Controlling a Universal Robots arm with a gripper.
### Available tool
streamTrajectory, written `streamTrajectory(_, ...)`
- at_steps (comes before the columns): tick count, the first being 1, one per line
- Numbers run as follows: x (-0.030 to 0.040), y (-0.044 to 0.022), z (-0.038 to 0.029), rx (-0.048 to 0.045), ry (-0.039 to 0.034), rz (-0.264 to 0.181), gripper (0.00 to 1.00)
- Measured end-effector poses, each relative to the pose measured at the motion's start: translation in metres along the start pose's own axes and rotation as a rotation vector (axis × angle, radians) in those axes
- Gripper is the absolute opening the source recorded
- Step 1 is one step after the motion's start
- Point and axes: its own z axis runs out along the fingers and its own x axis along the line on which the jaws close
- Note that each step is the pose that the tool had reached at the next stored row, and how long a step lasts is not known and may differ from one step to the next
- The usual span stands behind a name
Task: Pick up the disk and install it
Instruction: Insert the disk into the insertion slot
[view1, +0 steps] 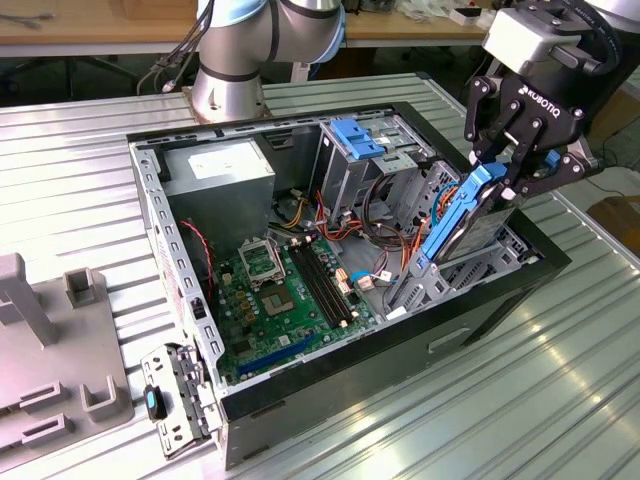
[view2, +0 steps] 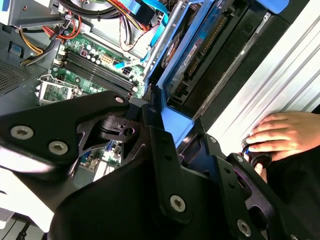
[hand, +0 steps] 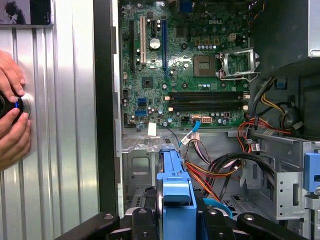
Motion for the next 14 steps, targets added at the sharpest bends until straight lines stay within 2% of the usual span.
streamTrajectory(14, 0.0, 0.0, 0.0004, 0.0, -0.0002, 0.0, 0.37)
